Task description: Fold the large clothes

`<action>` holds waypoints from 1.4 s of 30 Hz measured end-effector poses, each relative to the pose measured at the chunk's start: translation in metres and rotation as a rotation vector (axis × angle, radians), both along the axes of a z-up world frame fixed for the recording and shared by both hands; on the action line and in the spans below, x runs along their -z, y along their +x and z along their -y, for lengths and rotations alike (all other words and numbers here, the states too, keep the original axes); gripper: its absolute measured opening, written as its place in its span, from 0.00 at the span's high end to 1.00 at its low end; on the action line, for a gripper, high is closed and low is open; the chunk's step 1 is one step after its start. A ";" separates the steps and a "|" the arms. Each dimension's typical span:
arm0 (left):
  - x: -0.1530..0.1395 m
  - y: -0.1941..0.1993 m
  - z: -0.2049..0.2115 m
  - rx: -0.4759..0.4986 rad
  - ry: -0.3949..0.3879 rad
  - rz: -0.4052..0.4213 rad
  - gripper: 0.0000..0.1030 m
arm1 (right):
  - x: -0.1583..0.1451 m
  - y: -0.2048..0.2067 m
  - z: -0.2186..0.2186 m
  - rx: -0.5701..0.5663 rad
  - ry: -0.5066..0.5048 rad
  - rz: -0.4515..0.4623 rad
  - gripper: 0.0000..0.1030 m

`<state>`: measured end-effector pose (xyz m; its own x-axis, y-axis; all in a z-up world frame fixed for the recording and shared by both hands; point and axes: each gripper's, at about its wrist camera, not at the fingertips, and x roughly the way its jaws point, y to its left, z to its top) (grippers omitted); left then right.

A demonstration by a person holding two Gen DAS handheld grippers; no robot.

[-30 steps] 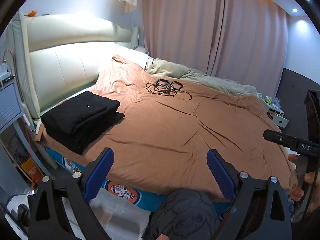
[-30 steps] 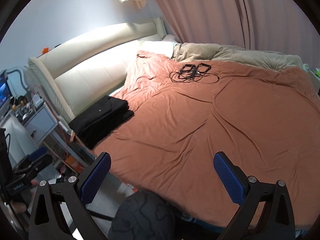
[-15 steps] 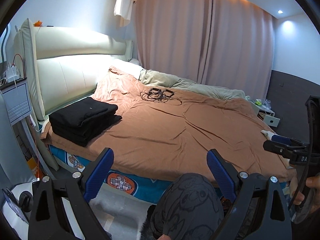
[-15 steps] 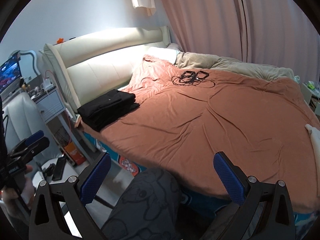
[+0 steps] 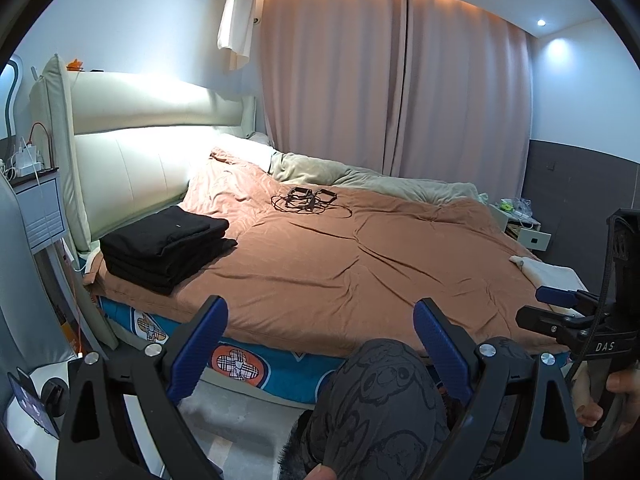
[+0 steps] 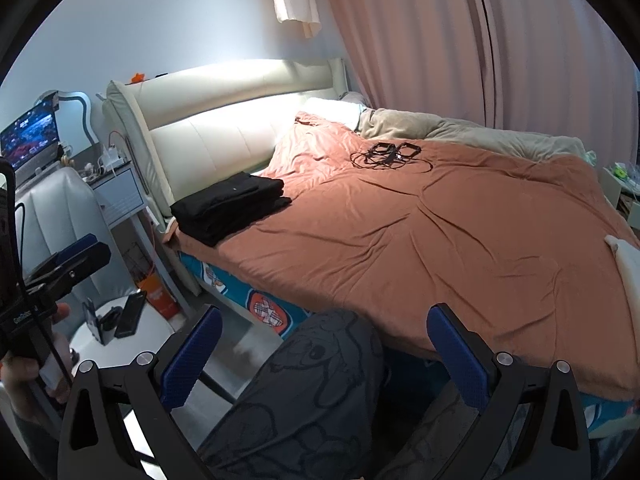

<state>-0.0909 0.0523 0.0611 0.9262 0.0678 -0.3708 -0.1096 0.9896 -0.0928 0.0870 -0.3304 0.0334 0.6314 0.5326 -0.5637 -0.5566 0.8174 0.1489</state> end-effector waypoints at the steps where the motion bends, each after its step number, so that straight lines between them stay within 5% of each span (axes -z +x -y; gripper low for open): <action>1: 0.000 -0.001 -0.001 0.000 0.001 0.003 0.07 | 0.000 -0.001 0.000 0.001 0.003 0.000 0.00; 42: -0.004 0.007 0.014 -0.026 0.007 0.012 0.07 | -0.011 0.001 0.015 0.062 0.059 0.032 0.00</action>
